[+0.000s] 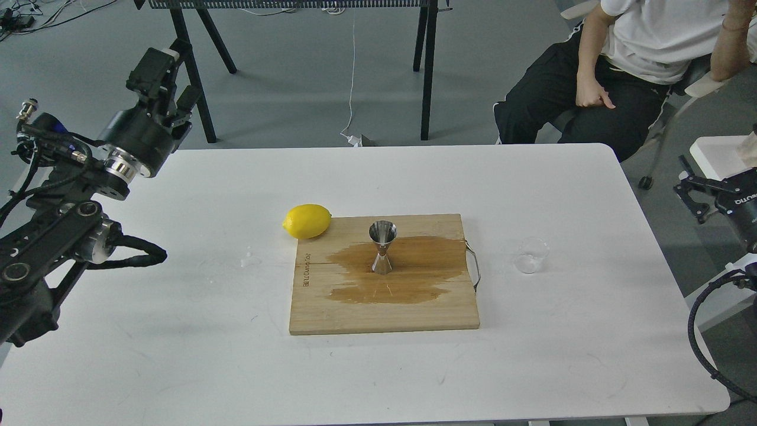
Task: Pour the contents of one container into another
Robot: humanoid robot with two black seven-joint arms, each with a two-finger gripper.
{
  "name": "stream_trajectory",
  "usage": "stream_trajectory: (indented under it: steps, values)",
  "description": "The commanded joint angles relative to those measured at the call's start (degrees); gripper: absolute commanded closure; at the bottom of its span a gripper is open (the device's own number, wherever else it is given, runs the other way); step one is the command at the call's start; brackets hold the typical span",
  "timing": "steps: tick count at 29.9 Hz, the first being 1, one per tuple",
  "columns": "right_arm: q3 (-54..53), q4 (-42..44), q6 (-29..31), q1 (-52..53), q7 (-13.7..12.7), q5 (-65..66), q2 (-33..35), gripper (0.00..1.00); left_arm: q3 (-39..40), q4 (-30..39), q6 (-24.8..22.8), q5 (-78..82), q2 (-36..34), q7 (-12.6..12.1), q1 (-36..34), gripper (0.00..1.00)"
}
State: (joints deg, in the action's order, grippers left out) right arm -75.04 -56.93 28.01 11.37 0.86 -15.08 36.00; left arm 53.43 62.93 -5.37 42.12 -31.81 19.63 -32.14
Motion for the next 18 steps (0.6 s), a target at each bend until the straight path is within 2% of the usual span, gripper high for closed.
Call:
stream_trajectory:
  steps: [1,7,12,15,18]
  values:
    - [1.0,-0.8,0.0,-0.5,-0.1,0.0,-0.4,0.0,0.9,-5.3,-6.6,-10.4,2.0,-0.6,-1.2,0.0]
    - [-0.5,-8.4,0.0,-7.8,0.7,-0.5,-3.8,0.0,0.5,-10.0,-12.6,-22.2,2.3,-0.6,-1.1,0.0]
    - [-3.3,-15.5,0.0,-16.9,2.4,-0.6,-8.0,0.0,0.4,-11.1,-12.8,-26.9,3.1,-0.5,-1.1,0.0]
    - [-3.8,-15.8,0.0,-19.8,5.4,-0.6,-8.3,0.0,0.4,-11.2,-12.8,-27.4,3.1,-0.6,-1.1,0.0]
    - [-3.4,-15.8,0.0,-21.5,5.0,-2.3,-8.8,0.0,0.4,-11.2,-12.7,-27.4,3.2,-0.6,-1.0,0.0]
